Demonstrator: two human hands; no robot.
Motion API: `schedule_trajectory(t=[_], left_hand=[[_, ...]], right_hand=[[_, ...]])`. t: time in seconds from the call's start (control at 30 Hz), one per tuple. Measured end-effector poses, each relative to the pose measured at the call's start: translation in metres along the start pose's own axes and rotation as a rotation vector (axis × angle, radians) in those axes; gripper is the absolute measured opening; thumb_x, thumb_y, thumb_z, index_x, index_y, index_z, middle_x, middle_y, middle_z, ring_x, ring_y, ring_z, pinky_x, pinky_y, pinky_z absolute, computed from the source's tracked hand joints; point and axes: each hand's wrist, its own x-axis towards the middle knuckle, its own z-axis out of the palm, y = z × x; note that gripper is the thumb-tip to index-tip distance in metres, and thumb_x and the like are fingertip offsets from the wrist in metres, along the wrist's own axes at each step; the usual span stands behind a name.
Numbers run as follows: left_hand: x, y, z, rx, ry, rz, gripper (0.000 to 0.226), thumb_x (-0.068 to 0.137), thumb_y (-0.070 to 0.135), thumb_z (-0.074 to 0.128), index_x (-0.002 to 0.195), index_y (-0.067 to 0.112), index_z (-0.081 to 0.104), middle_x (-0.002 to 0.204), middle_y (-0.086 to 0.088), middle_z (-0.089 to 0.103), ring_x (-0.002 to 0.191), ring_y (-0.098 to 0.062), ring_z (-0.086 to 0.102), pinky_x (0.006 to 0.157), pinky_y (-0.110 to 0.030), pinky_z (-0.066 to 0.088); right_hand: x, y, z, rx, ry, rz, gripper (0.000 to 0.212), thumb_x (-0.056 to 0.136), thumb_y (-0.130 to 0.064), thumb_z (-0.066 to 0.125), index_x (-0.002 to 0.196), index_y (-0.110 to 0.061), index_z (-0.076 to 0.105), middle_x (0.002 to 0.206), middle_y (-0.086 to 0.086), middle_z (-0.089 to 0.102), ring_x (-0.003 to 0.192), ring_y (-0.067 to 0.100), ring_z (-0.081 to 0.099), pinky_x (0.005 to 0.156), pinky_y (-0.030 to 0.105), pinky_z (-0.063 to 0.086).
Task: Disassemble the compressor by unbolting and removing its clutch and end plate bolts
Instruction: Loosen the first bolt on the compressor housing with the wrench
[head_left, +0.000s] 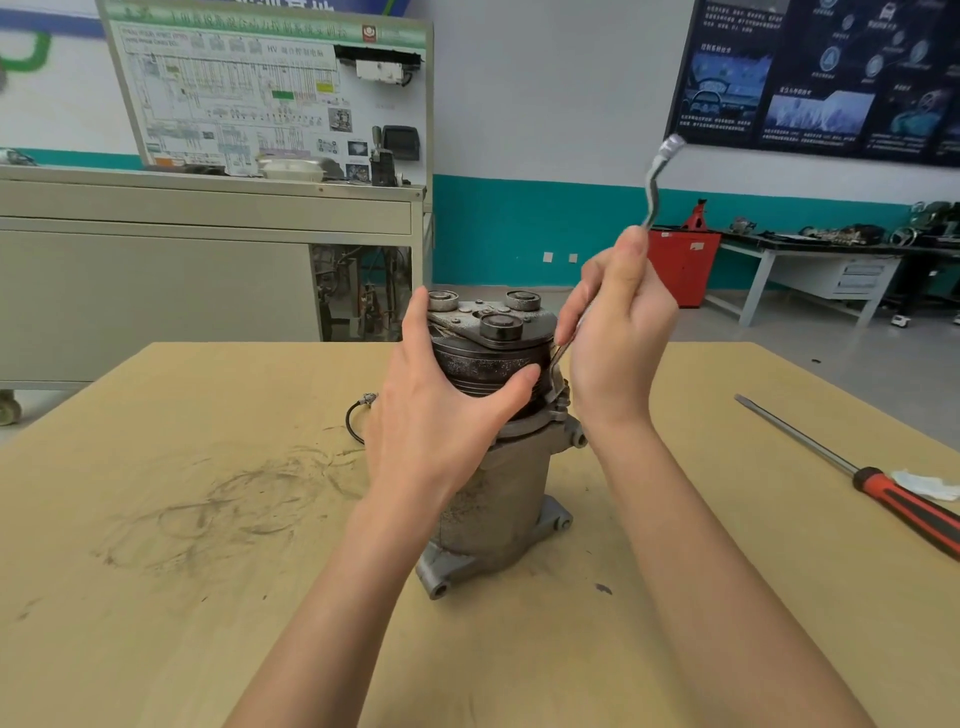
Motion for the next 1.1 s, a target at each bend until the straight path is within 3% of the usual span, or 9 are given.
schedule_trajectory(t=[0.07,0.13,0.23,0.4,0.6,1.0,1.1], left_hand=[[0.0,0.001,0.002,0.006,0.01,-0.012,0.109,0.062,0.072,0.063,0.151,0.038,0.011,0.147,0.006,0.043,0.13,-0.019,0.046,0.097,-0.039,0.043],[0.0,0.001,0.004,0.008,0.022,-0.019,0.108,0.063,0.071,0.065,0.151,0.038,0.011,0.147,0.006,0.044,0.13,-0.019,0.046,0.096,-0.04,0.044],[-0.002,0.0,0.005,-0.038,0.045,-0.021,0.107,0.064,0.069,0.068,0.151,0.038,0.013,0.147,0.007,0.043,0.131,-0.018,0.045,0.096,-0.038,0.042],[-0.004,-0.001,0.005,-0.078,0.041,-0.026,0.104,0.065,0.063,0.071,0.149,0.041,0.015,0.146,0.01,0.044,0.132,-0.015,0.043,0.1,-0.037,0.04],[-0.004,0.001,0.005,-0.065,0.027,-0.027,0.104,0.067,0.064,0.069,0.151,0.039,0.013,0.145,0.008,0.045,0.133,-0.016,0.043,0.104,-0.045,0.041],[-0.007,0.003,0.01,-0.048,0.058,-0.035,0.106,0.066,0.063,0.067,0.153,0.033,0.014,0.144,0.005,0.045,0.132,-0.018,0.043,0.103,-0.037,0.036],[-0.007,0.004,0.01,-0.051,0.059,-0.026,0.105,0.067,0.062,0.068,0.153,0.031,0.015,0.145,0.003,0.045,0.133,-0.019,0.042,0.104,-0.039,0.036]], right_hand=[[-0.008,-0.006,0.0,-0.137,-0.045,-0.126,0.041,0.095,-0.041,0.023,0.064,-0.024,0.042,0.045,-0.002,0.045,0.044,0.014,0.047,0.055,0.031,0.044],[-0.017,-0.012,0.003,-0.09,-0.043,-0.09,0.037,0.094,-0.045,0.024,0.065,-0.027,0.041,0.048,-0.008,0.046,0.05,0.016,0.049,0.061,0.037,0.046],[-0.024,-0.018,0.015,0.152,0.052,0.114,0.035,0.092,-0.048,0.032,0.066,-0.026,0.041,0.046,-0.014,0.04,0.046,0.003,0.039,0.054,0.036,0.043],[0.01,-0.014,0.008,0.47,0.357,0.522,0.047,0.1,-0.043,0.035,0.061,-0.018,0.033,0.045,-0.011,0.024,0.039,0.007,0.019,0.037,0.021,0.017],[0.022,-0.005,-0.003,0.595,0.412,0.804,0.051,0.098,-0.051,0.037,0.061,-0.016,0.033,0.044,-0.008,0.02,0.04,0.009,0.013,0.036,0.022,0.013],[-0.035,-0.02,0.012,0.515,0.218,0.083,0.042,0.096,-0.033,0.029,0.056,-0.025,0.038,0.049,-0.013,0.028,0.043,0.006,0.02,0.042,0.017,0.022],[-0.039,-0.019,0.007,0.545,0.115,0.004,0.044,0.097,-0.045,0.039,0.062,-0.018,0.035,0.052,-0.013,0.028,0.044,0.005,0.021,0.044,0.018,0.023]])
